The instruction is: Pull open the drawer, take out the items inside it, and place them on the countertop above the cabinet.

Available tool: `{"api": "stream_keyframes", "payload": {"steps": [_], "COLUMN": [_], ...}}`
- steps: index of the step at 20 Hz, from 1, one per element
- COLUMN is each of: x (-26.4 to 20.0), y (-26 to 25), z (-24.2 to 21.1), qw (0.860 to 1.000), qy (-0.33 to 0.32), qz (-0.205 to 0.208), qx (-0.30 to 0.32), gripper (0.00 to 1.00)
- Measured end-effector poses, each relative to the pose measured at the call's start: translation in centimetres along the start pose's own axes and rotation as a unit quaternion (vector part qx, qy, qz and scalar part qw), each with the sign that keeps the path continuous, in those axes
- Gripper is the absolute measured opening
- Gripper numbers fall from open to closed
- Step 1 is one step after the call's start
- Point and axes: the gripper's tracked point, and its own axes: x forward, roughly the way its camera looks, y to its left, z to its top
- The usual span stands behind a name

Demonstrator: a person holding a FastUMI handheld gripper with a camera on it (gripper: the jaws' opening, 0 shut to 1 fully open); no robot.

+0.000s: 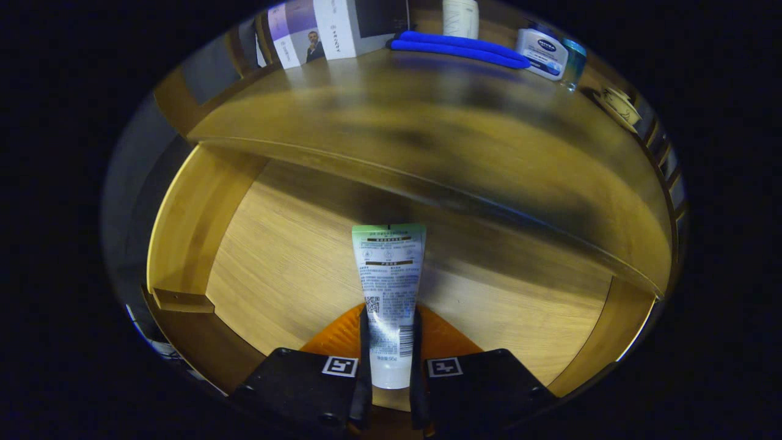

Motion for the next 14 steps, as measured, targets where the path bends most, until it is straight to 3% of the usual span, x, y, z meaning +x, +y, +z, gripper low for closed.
{"api": "stream_keyframes", "payload": {"steps": [14], "x": [-8.0], "y": [0.5], "z": [-2.1], "qw": [0.996], "qy": [-0.074], "qz": [0.029], "qx": [-0.048], "gripper": [0.27]}}
